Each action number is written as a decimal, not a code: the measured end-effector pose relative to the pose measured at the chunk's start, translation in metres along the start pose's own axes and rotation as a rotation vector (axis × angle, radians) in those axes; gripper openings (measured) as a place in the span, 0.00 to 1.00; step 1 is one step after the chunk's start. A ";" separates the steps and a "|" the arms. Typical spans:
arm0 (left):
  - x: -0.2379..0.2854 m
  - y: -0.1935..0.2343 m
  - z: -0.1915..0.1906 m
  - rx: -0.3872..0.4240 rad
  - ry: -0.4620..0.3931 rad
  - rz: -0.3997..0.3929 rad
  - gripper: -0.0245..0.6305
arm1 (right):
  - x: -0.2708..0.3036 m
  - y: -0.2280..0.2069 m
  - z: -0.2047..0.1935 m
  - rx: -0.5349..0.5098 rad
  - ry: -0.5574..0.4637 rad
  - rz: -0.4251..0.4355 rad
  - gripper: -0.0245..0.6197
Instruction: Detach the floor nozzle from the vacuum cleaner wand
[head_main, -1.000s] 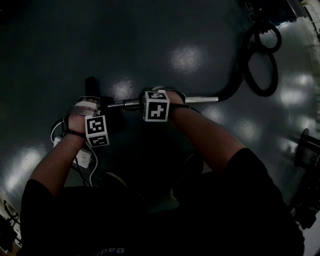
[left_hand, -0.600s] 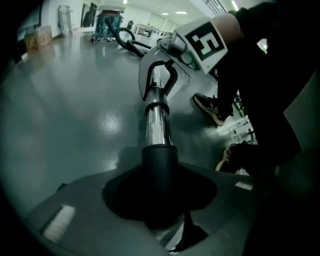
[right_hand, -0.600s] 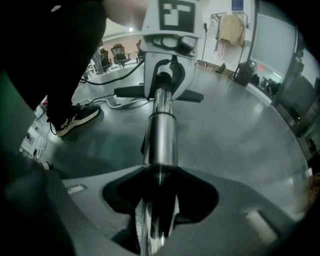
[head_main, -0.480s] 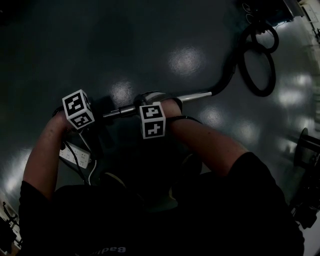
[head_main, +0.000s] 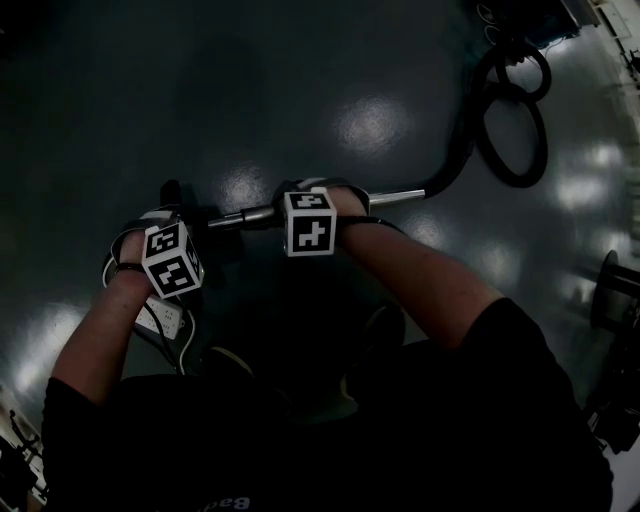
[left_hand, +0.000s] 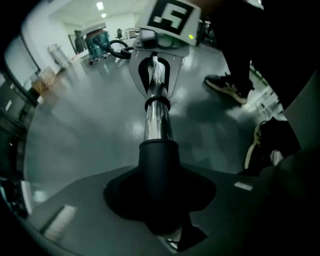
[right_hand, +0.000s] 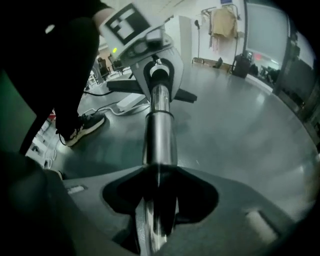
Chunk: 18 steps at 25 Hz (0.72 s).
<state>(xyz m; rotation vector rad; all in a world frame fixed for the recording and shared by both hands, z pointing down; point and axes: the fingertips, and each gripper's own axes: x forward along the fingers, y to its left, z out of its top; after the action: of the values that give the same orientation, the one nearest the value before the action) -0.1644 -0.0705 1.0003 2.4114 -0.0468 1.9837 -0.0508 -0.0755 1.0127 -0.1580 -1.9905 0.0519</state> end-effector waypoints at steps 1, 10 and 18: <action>0.001 0.009 -0.002 0.045 0.028 0.072 0.25 | -0.002 -0.003 0.000 0.015 -0.005 0.002 0.28; -0.023 -0.035 0.013 -0.503 -0.206 -0.589 0.25 | -0.002 0.000 0.004 -0.099 0.017 -0.101 0.28; -0.008 -0.018 0.010 -0.229 -0.145 -0.211 0.25 | 0.000 0.000 -0.004 -0.066 0.021 -0.038 0.28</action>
<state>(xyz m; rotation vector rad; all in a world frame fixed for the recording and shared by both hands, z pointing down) -0.1560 -0.0527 0.9902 2.3020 -0.0186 1.6192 -0.0471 -0.0759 1.0142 -0.1621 -1.9746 -0.0400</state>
